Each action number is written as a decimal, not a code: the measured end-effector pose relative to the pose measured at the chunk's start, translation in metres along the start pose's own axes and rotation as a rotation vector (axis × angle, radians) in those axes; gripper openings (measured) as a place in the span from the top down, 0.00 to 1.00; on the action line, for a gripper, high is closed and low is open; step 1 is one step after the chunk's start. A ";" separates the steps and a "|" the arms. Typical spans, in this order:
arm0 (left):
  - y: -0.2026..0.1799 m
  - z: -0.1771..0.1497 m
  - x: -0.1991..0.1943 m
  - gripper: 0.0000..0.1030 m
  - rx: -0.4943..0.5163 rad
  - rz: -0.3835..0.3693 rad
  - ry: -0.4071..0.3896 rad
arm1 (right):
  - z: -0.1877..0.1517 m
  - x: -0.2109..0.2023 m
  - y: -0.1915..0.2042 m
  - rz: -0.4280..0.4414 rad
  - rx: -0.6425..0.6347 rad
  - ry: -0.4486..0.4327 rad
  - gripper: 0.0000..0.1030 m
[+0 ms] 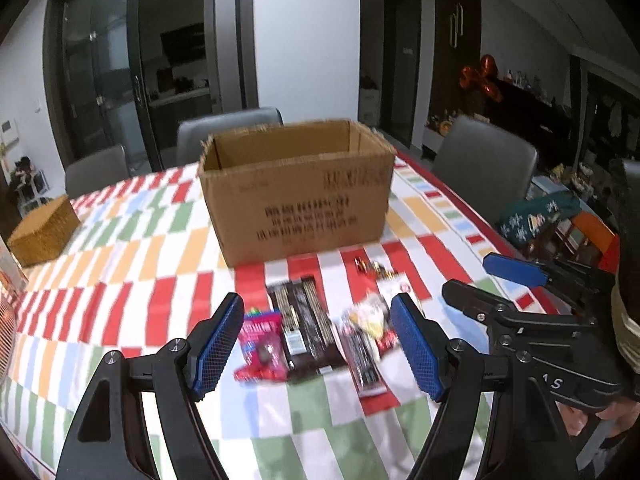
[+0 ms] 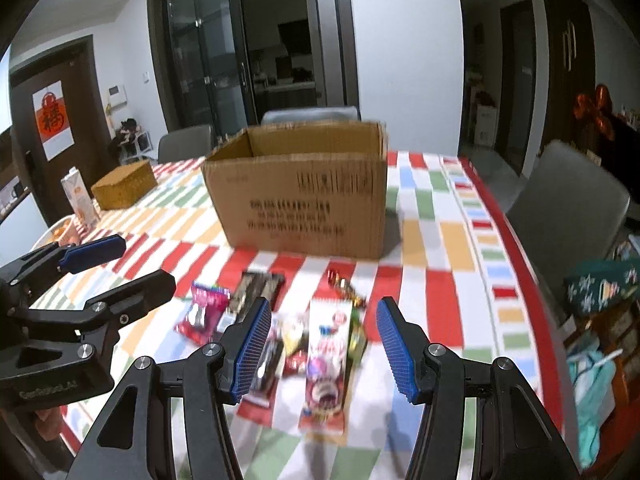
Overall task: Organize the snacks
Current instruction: 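Move both tools back down to the remaining snacks, then grasp the brown fruit-leather stick with the left tool while the right tool grasps the pink Lotte packet, then lift both held snacks and carry them over the cardboard box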
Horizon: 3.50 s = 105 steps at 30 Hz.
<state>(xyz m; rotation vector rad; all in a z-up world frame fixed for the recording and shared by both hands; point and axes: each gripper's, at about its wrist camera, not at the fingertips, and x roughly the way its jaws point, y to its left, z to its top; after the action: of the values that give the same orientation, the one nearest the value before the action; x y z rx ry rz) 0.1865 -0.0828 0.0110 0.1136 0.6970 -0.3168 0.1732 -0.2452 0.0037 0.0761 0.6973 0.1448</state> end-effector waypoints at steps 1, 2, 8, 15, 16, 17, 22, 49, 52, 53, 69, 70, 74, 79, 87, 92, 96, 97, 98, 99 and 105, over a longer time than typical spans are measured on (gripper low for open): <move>0.000 -0.004 0.002 0.27 0.001 -0.005 0.009 | -0.006 0.003 0.000 0.002 0.003 0.017 0.46; -0.001 -0.008 0.005 0.27 0.003 -0.009 0.019 | -0.012 0.007 0.000 0.005 0.005 0.036 0.46; -0.003 -0.029 0.024 0.38 0.015 -0.046 0.075 | -0.040 0.027 -0.001 0.021 0.043 0.123 0.46; -0.002 -0.040 0.053 0.50 -0.009 -0.116 0.150 | -0.056 0.048 -0.006 0.022 0.071 0.183 0.51; -0.003 -0.040 0.057 0.52 -0.010 -0.124 0.158 | -0.057 0.050 -0.007 0.023 0.075 0.188 0.52; -0.004 -0.040 0.062 0.54 -0.011 -0.130 0.168 | -0.058 0.052 -0.008 0.025 0.078 0.191 0.53; -0.007 -0.040 0.085 0.69 -0.019 -0.163 0.214 | -0.060 0.059 -0.012 0.030 0.098 0.204 0.59; -0.016 -0.038 0.143 0.80 -0.063 -0.141 0.325 | -0.055 0.084 -0.018 0.074 0.147 0.225 0.77; -0.015 -0.038 0.139 0.82 -0.075 -0.144 0.326 | -0.053 0.081 -0.018 0.071 0.144 0.213 0.83; -0.014 -0.038 0.136 0.83 -0.081 -0.146 0.323 | -0.052 0.081 -0.018 0.072 0.145 0.211 0.85; 0.000 -0.042 0.083 0.83 -0.111 -0.118 0.241 | -0.051 0.064 0.005 0.113 0.106 0.176 0.93; 0.000 -0.041 0.081 0.83 -0.112 -0.118 0.235 | -0.050 0.062 0.005 0.114 0.107 0.172 0.93; 0.003 -0.036 0.068 0.83 -0.126 -0.124 0.202 | -0.046 0.054 0.007 0.112 0.109 0.146 0.93; 0.002 -0.025 0.052 0.83 -0.116 -0.127 0.147 | -0.036 0.041 0.009 0.109 0.106 0.112 0.93; 0.010 0.000 0.025 0.83 -0.113 -0.115 0.052 | -0.013 0.021 0.010 0.105 0.109 0.035 0.93; 0.017 0.019 0.014 0.83 -0.105 -0.101 -0.003 | 0.006 0.011 0.012 0.106 0.111 -0.019 0.93; 0.023 0.038 0.008 0.83 -0.099 -0.084 -0.042 | 0.023 0.007 0.014 0.112 0.113 -0.059 0.93; 0.024 0.043 0.007 0.83 -0.096 -0.079 -0.051 | 0.028 0.005 0.015 0.112 0.112 -0.072 0.93; 0.025 0.046 0.007 0.83 -0.093 -0.075 -0.058 | 0.032 0.004 0.016 0.113 0.111 -0.082 0.93; 0.027 0.052 0.006 0.83 -0.090 -0.069 -0.069 | 0.037 0.003 0.016 0.114 0.107 -0.091 0.93; 0.037 0.085 0.002 0.83 -0.080 -0.052 -0.122 | 0.069 0.000 0.019 0.105 0.088 -0.152 0.93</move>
<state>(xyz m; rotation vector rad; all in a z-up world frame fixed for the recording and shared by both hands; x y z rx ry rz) 0.2525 -0.0664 0.0744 -0.0001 0.5910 -0.3422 0.2156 -0.2282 0.0591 0.2062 0.5482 0.2071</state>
